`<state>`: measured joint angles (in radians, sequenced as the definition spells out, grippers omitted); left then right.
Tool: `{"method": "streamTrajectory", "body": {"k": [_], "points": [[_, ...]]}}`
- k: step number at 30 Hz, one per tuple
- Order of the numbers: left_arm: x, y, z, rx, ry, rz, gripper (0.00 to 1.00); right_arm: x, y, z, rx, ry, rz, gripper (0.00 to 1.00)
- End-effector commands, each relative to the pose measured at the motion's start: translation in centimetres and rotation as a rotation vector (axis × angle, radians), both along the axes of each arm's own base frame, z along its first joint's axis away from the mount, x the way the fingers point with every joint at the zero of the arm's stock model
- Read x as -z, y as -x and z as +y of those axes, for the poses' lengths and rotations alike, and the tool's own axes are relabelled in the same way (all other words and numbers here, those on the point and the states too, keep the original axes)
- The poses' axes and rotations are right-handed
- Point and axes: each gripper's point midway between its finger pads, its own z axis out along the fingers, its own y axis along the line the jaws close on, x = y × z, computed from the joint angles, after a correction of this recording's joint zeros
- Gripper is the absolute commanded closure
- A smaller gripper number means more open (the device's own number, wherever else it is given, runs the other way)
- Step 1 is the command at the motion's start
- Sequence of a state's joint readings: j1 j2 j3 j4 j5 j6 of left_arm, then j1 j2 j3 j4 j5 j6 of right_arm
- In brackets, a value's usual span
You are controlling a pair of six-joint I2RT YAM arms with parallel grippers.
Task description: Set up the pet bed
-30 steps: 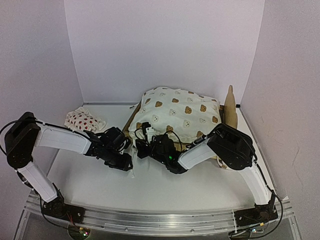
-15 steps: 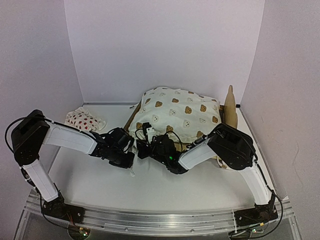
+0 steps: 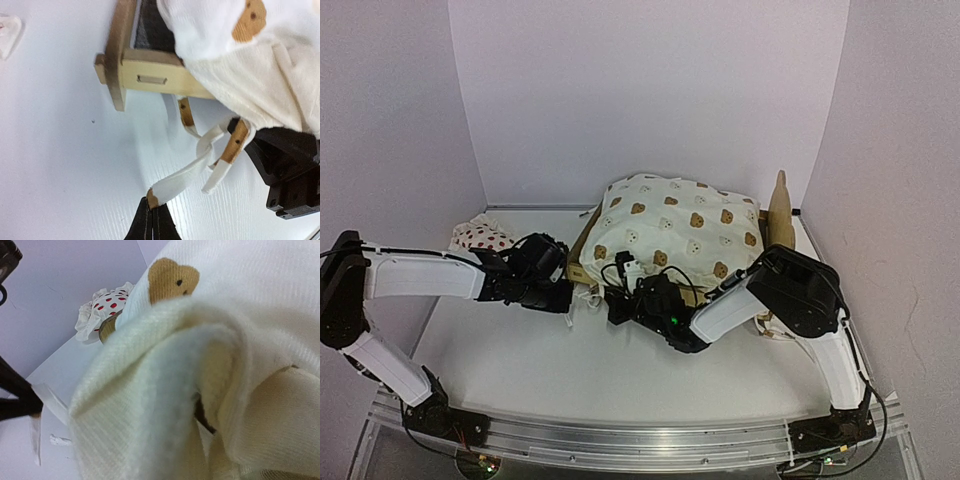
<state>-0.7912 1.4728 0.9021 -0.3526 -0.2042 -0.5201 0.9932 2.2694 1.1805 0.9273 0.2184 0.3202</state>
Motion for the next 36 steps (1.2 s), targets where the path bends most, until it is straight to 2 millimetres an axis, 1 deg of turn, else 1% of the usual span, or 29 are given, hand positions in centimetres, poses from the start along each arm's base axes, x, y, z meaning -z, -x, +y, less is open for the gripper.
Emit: {"method": "streamTrajectory", "body": {"k": [1, 9, 18, 23, 26, 31, 36], "points": [[-4.1, -1.7, 1.5, -0.052, -0.024, -0.093, 1.00, -3.9, -0.3, -0.9, 0.028, -0.049, -0.061, 1.00], [-7.1, -3.9, 2.8, -0.097, -0.053, -0.156, 1.00, -3.7, 0.2, -1.8, 0.033, -0.031, -0.056, 1.00], [-8.7, -8.5, 5.6, -0.173, -0.089, -0.188, 1.00, -3.3, 0.8, -2.6, 0.026, -0.010, -0.049, 0.99], [-8.5, -10.7, 7.5, -0.223, -0.114, -0.174, 1.00, -2.9, 1.4, -3.0, 0.012, -0.003, -0.033, 0.99], [-7.8, -11.7, 8.6, -0.250, -0.121, -0.155, 1.00, -2.5, 1.8, -3.2, -0.001, 0.006, -0.025, 1.00], [-6.8, -12.8, 9.9, -0.275, -0.122, -0.135, 1.00, -1.7, 2.4, -3.8, -0.018, 0.041, -0.028, 1.00], [-5.2, -13.4, 12.2, -0.339, -0.130, -0.096, 1.00, -1.4, 2.7, -4.1, -0.028, 0.066, -0.038, 1.00]]}}
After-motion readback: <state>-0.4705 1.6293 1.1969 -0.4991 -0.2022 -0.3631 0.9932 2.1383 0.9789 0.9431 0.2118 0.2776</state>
